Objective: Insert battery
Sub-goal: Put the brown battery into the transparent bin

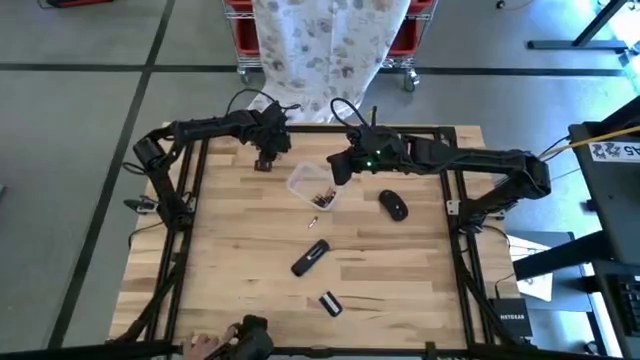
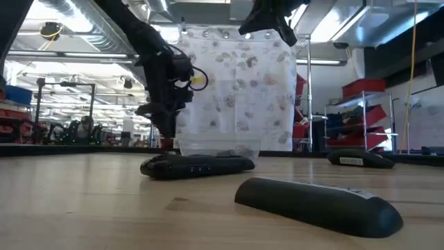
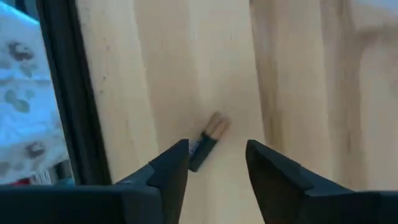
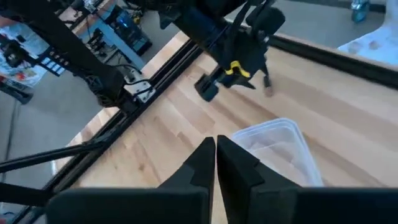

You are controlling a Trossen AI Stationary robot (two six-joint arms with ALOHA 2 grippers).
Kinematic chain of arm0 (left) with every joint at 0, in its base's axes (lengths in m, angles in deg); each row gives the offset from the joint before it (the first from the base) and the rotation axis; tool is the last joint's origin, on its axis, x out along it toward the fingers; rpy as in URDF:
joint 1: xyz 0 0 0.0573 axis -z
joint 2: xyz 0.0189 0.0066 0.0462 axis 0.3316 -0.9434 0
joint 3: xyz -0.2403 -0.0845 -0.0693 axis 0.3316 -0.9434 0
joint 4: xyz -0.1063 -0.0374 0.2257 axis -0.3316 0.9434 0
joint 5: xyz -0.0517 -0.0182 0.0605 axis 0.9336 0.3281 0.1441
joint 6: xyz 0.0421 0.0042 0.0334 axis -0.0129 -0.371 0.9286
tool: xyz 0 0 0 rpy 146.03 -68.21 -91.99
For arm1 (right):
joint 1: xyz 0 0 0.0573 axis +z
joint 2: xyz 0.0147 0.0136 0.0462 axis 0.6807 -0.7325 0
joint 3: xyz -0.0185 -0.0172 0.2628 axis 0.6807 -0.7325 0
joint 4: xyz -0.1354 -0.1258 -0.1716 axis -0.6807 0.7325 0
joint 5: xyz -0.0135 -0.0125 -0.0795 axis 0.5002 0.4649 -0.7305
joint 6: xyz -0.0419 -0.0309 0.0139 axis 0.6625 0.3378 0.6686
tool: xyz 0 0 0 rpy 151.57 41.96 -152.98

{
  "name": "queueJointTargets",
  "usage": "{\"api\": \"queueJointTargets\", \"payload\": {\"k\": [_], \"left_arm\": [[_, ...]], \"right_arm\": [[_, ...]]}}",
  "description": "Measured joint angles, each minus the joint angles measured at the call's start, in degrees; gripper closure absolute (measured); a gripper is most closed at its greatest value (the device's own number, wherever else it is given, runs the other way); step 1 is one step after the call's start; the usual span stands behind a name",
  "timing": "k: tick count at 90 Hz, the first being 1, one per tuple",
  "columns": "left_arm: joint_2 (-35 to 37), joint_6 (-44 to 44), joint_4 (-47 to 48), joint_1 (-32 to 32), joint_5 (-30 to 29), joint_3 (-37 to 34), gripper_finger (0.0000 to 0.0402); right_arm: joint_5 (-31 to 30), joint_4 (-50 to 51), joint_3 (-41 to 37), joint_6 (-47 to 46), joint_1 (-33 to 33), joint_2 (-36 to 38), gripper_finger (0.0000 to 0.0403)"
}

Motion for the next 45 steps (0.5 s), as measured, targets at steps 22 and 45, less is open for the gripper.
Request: {"api": "queueJointTargets", "payload": {"k": [22, 45], "left_arm": [[-0.42, 7.62, -0.23, -2.75, 0.65, -2.81, 0.0206], [-0.21, 11.58, -1.34, -2.51, 4.28, -10.04, 0.0211]], "right_arm": [[0.68, 0.06, 0.0, 0.24, 0.07, -0.02, 0.0402], [3.7, 2.29, -0.02, 0.34, 0.11, -0.02, 0.0402]]}}
